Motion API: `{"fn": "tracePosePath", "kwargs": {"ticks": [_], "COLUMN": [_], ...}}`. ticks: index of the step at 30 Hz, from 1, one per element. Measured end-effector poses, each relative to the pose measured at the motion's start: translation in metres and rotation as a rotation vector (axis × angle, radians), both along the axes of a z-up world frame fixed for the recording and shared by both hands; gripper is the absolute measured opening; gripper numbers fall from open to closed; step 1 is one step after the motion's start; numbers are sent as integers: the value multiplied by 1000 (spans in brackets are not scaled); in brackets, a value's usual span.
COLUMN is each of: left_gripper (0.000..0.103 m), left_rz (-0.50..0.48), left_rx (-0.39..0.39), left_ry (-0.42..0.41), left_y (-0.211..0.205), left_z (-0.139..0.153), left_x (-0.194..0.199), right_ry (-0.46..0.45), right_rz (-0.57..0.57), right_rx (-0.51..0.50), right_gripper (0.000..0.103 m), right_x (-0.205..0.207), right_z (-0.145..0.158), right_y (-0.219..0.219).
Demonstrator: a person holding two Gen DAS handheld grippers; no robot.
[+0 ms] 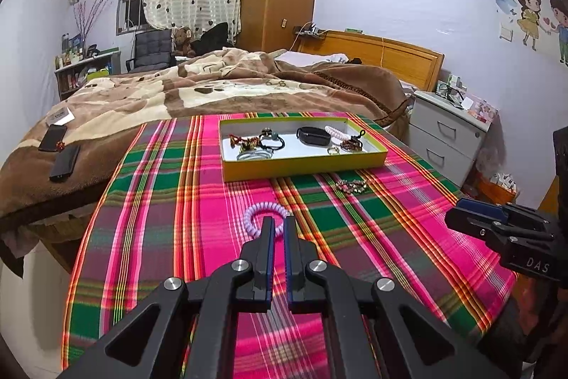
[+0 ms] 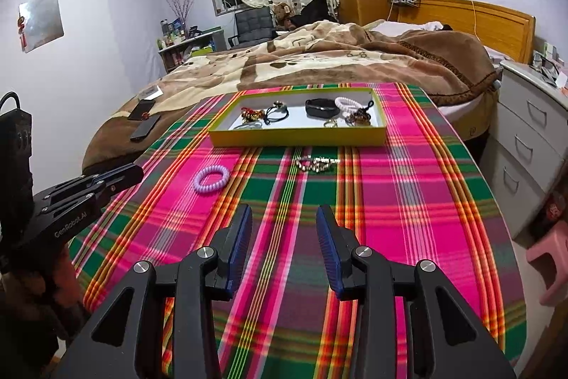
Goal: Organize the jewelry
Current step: 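Withdraw both open tools, moving the left tool toward the lilac coil bracelet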
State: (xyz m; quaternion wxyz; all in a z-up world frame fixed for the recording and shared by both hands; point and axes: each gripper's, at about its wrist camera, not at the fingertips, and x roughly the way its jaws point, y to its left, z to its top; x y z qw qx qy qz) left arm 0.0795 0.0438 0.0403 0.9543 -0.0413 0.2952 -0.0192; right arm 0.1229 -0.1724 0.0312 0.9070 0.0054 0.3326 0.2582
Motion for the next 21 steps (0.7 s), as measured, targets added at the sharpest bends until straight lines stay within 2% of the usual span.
{"fn": "tracePosePath", "kwargs": {"ticks": [8, 16, 21], "left_gripper": [3, 4, 17], "left_rz": [-3, 8, 6], "left_rx": [16, 5, 4], "left_ry": [12, 37, 52], "left_y": [-2, 5, 8], "left_z": [-6, -10, -13], "left_x": [-6, 7, 19], "right_ry": [-6, -14, -16], "right_rz": [1, 18, 25], "right_rx": [-7, -14, -31], "right_gripper": [39, 41, 41], "right_x": [-7, 1, 14], "right_z": [-3, -3, -4], "right_y": [-3, -4, -2]}}
